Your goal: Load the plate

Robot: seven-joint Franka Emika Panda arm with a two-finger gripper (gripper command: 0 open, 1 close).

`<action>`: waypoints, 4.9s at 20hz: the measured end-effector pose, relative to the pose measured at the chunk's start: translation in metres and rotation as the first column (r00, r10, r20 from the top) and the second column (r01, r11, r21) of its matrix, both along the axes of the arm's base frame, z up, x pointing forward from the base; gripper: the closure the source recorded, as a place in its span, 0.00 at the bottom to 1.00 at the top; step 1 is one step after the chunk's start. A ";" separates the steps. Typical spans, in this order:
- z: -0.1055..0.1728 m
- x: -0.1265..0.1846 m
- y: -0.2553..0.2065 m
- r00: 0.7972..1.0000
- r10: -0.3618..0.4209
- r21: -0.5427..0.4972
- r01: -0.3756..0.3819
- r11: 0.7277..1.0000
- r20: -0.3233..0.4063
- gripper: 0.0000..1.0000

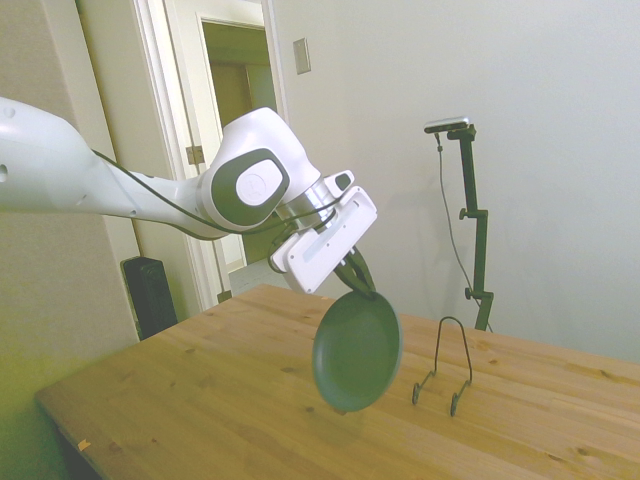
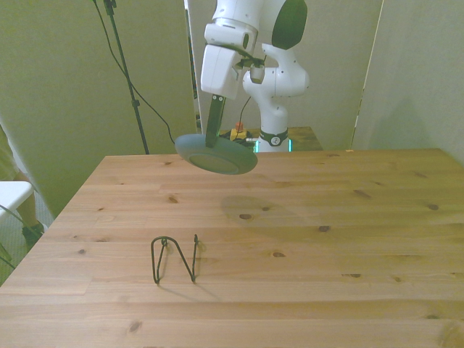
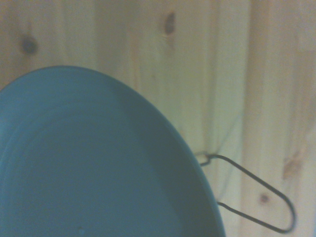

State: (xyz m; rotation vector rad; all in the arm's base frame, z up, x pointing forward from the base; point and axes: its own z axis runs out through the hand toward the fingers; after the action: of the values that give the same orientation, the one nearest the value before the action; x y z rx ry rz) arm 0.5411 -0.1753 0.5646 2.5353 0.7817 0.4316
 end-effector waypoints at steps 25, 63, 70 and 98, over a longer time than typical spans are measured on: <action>0.001 0.097 -0.074 0.990 0.072 -0.211 -0.045 0.976 0.119 1.00; -0.066 0.094 -0.047 0.897 0.405 -0.318 -0.336 0.886 0.179 1.00; -0.075 0.088 -0.054 0.884 0.436 -0.317 -0.370 0.873 0.169 1.00; -0.062 0.071 -0.044 0.855 0.469 -0.350 -0.379 0.857 0.223 0.00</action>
State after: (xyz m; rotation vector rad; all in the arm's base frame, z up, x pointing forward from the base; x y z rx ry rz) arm 0.6124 -0.2197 0.5023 1.9454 1.1957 0.7648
